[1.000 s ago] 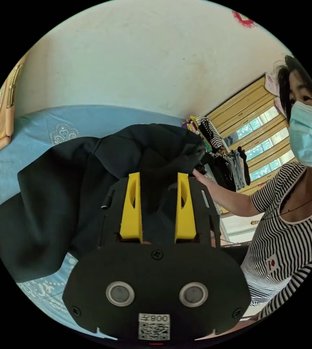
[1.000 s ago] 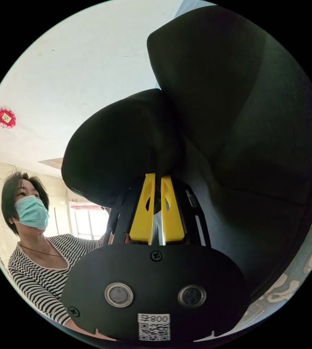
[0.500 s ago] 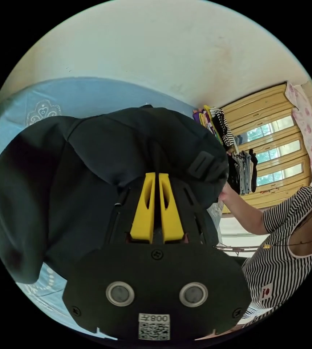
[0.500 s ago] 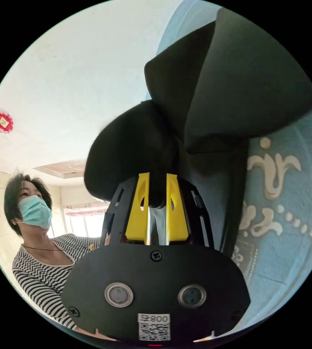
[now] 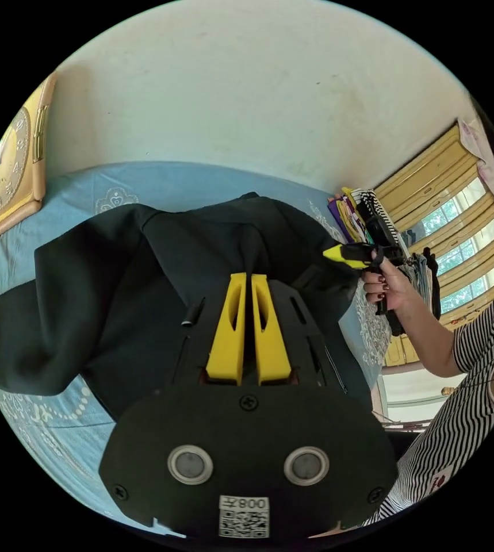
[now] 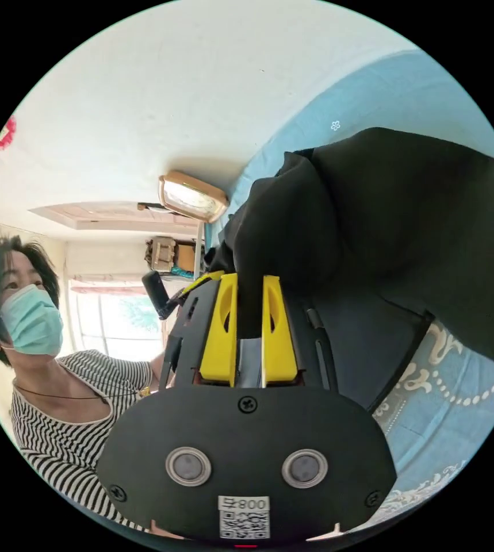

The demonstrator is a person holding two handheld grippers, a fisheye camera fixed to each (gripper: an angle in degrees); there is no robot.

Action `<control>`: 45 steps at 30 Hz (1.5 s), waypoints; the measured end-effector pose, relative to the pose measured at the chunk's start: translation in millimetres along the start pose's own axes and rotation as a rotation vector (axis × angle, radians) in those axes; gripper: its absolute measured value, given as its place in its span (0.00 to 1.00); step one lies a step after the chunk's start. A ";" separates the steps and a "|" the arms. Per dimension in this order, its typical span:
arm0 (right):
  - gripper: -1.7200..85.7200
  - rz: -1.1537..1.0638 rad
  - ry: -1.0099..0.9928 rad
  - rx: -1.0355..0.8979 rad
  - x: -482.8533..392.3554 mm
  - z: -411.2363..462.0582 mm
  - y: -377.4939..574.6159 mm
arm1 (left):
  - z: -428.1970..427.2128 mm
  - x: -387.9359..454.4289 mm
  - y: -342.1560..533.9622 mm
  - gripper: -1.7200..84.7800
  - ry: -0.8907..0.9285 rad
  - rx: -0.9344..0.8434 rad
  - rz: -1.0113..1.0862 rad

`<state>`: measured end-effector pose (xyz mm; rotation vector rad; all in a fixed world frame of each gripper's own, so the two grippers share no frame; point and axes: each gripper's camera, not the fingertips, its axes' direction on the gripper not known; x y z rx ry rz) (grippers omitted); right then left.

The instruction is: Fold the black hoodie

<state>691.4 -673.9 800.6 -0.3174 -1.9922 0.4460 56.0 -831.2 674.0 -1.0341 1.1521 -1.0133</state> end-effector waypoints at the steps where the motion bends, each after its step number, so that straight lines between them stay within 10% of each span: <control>1: 0.08 -0.010 0.005 -0.003 -0.4 3.2 -1.7 | -7.2 -3.4 -6.3 0.04 -0.011 0.058 0.000; 8: 0.05 -0.369 -0.090 0.258 -38.9 5.6 -1.3 | -61.6 -12.3 -24.8 0.04 -0.051 0.413 0.115; 13: 0.05 -0.413 0.170 0.104 -8.3 57.5 30.5 | -25.2 -47.5 29.7 0.06 -0.042 0.223 -0.025; 28: 0.04 -0.309 -0.004 0.116 37.8 84.2 71.1 | 3.0 -183.9 -7.0 0.06 0.148 0.034 -0.431; 35: 0.04 -0.440 -0.086 0.275 18.4 63.6 61.2 | -6.2 -218.1 -26.7 0.04 0.570 0.452 -0.407; 40: 0.04 -0.470 0.004 0.228 20.0 83.3 51.8 | -11.2 -253.1 16.2 0.05 0.514 0.491 -0.592; 45: 0.04 -0.441 -0.053 0.205 32.4 98.2 64.2 | -20.2 -179.6 3.3 0.03 0.598 0.353 -0.268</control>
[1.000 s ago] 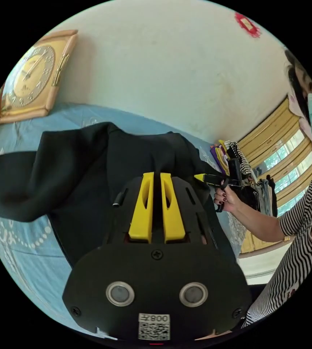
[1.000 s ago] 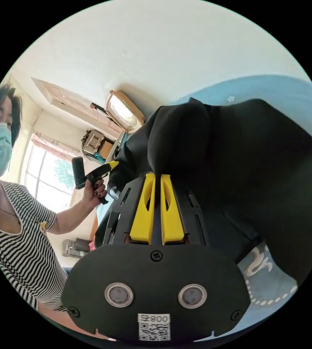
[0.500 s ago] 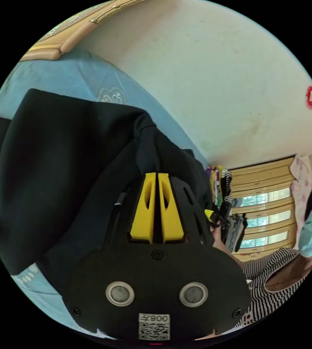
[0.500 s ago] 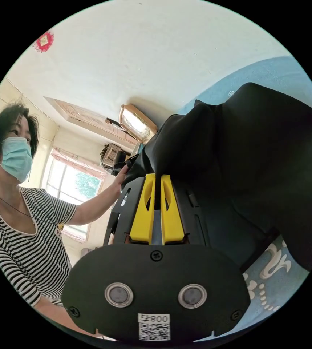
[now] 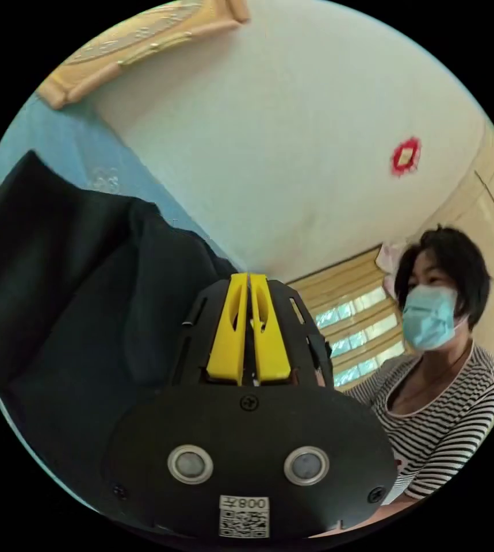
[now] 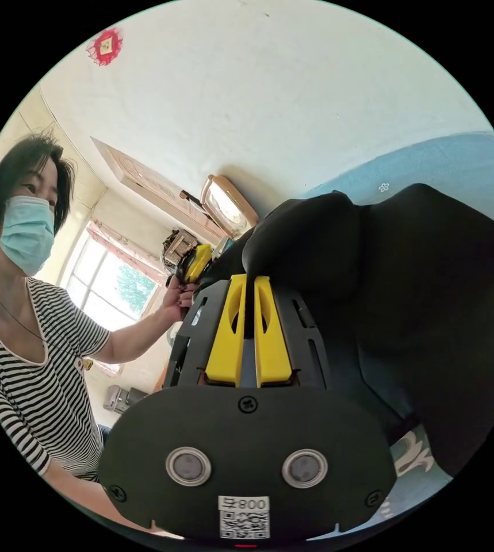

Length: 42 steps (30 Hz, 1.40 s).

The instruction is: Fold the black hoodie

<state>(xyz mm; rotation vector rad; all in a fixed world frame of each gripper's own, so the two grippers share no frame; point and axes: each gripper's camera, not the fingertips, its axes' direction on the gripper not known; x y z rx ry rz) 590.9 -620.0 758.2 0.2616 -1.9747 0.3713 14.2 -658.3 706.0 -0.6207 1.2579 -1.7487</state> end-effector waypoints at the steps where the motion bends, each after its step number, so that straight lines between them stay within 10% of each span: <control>1: 0.04 0.002 -0.009 -0.008 1.0 1.1 1.0 | 19.3 14.9 2.4 0.03 -0.069 -0.124 0.061; 7: 0.05 0.050 0.071 -0.167 12.5 15.4 13.3 | 59.9 -1.6 51.7 0.02 -0.515 -0.441 0.112; 29: 0.05 0.186 0.235 -0.288 -6.8 10.5 -25.5 | 97.3 -19.7 47.5 0.02 -0.760 -0.474 0.244; 37: 0.03 0.154 0.147 -0.019 -12.7 -25.3 -25.0 | 72.2 -13.7 30.1 0.02 -0.685 -0.312 0.249; 42: 0.02 0.077 0.250 -0.266 5.0 56.7 -76.1 | 86.4 -33.7 2.4 0.02 -0.709 -0.288 0.247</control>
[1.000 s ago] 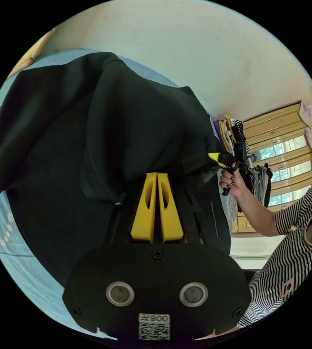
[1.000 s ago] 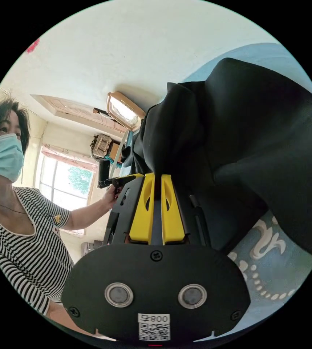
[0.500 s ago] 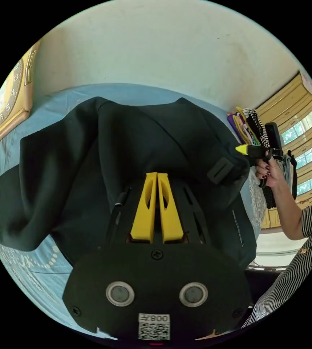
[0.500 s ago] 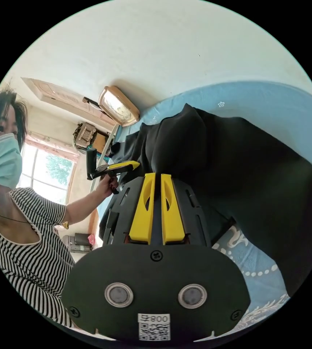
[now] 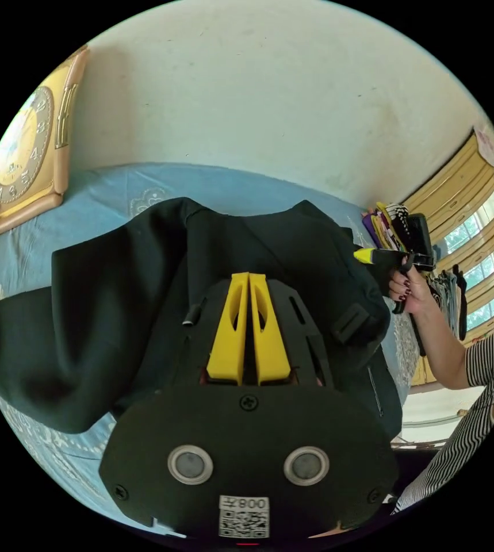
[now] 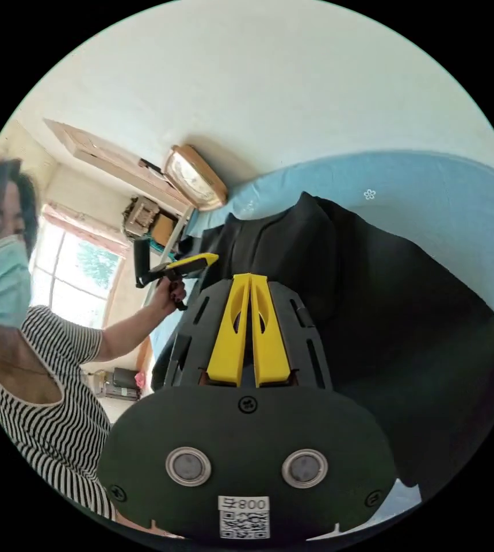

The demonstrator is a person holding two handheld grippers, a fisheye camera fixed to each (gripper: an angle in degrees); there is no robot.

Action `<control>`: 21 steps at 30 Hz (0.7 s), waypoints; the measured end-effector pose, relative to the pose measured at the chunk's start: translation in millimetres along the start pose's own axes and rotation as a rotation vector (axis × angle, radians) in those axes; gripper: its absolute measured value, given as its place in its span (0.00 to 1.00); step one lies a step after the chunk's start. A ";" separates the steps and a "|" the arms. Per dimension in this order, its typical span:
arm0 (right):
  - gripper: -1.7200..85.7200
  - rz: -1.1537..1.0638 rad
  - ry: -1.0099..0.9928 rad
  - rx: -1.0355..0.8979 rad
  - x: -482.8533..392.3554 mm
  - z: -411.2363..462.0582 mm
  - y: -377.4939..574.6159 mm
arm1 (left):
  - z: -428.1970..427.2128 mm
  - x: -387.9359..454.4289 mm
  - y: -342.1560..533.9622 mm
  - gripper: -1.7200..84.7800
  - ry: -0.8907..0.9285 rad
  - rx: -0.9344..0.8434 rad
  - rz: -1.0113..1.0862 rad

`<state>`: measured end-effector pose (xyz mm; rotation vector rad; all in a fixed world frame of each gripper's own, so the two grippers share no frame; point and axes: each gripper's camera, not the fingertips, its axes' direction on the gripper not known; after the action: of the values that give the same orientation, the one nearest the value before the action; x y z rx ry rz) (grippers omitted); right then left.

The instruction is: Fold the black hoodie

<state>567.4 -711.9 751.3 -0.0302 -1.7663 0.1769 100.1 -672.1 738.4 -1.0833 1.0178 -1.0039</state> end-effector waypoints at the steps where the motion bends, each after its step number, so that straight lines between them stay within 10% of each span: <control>1: 0.02 0.017 0.028 -0.019 6.3 8.4 -4.0 | 11.0 -12.1 -4.2 0.02 -0.025 -0.029 -0.039; 21: 0.02 0.144 -0.300 0.138 8.2 4.3 125.5 | 13.0 -25.8 83.8 0.03 0.457 -0.008 -0.133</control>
<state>551.8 -587.3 741.4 -0.0328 -2.0471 0.4261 117.5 -630.2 662.3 -0.9567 1.3267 -1.3966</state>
